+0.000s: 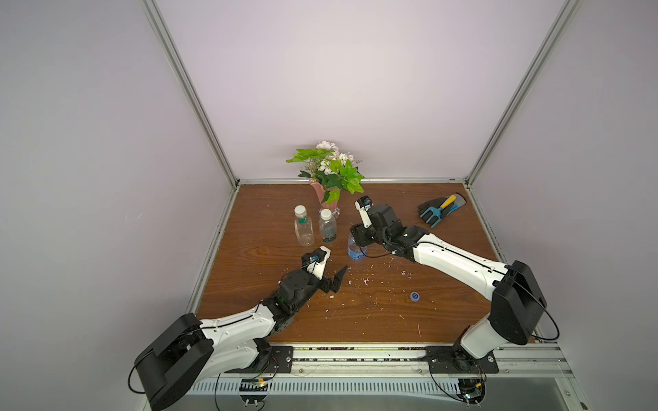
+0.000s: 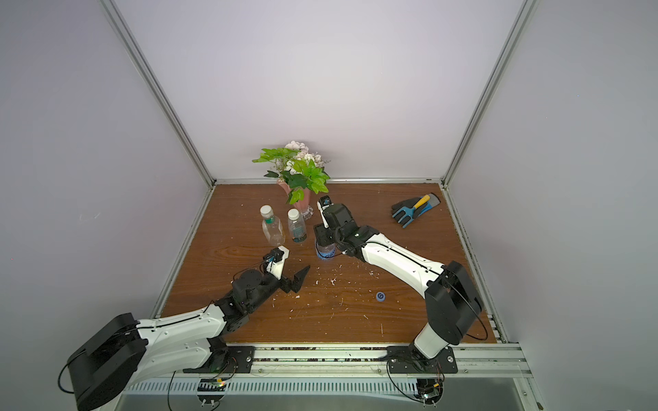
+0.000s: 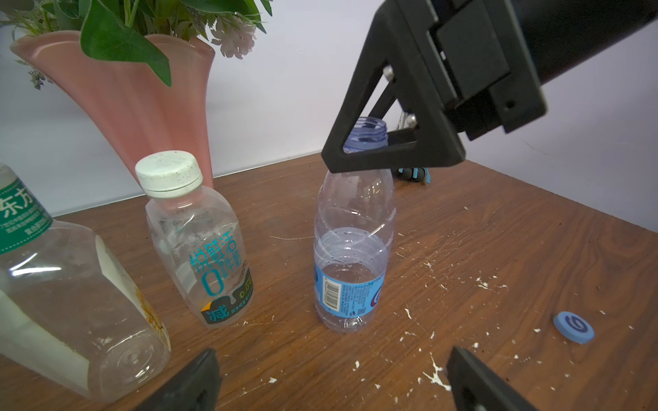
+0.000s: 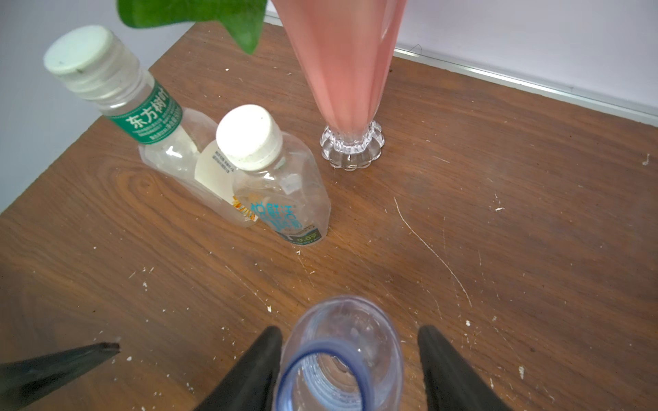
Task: Screw on the bottle caps
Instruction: Place the plastic bottle at the center of the board, then pick up the plastic bottle at the center of the board.
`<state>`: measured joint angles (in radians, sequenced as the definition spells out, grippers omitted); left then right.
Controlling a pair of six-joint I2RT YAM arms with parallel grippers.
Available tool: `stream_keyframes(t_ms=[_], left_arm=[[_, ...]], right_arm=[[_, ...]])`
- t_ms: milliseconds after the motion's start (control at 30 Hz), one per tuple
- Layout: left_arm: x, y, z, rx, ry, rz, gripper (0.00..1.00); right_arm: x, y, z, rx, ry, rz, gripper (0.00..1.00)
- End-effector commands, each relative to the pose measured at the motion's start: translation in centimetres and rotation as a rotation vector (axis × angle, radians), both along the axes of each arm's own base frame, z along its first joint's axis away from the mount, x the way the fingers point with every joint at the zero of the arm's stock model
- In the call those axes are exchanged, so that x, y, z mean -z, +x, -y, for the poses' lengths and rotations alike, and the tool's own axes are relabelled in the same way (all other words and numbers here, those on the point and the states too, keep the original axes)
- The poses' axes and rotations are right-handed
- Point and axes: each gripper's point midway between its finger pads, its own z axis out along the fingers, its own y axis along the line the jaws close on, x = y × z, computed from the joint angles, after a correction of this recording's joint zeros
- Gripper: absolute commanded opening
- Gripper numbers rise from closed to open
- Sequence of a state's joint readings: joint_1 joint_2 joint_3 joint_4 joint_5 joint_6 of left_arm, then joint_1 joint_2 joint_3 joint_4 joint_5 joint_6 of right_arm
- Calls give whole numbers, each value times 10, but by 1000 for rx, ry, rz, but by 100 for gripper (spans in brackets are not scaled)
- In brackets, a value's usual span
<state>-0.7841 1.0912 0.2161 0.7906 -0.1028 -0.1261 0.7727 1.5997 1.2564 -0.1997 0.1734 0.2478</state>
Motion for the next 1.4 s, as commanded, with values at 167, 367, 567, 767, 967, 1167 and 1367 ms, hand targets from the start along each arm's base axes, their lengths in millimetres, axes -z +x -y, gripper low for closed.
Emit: stream_keyframes(t_ms=[167, 367, 567, 767, 967, 1167, 1367], left_arm=[[-16, 2, 1, 5, -28, 38, 100], [-14, 1, 0, 5, -25, 40, 99], [-13, 1, 0, 4, -24, 37, 99], [-12, 1, 1, 7, -24, 34, 99], [-11, 2, 2, 10, -20, 28, 100], [-12, 1, 7, 35, -28, 43, 99], [-13, -5, 15, 95, -33, 49, 100]], right_arm=[[-40, 4, -6, -16, 19, 74, 78], [-70, 0, 2, -9, 43, 121, 86], [-109, -12, 12, -9, 104, 173, 93], [-150, -32, 33, 2, 178, 242, 98], [-168, -54, 62, 33, 218, 288, 99], [-131, -69, 97, 119, 140, 215, 99], [-45, -78, 119, 189, 67, 9, 96]])
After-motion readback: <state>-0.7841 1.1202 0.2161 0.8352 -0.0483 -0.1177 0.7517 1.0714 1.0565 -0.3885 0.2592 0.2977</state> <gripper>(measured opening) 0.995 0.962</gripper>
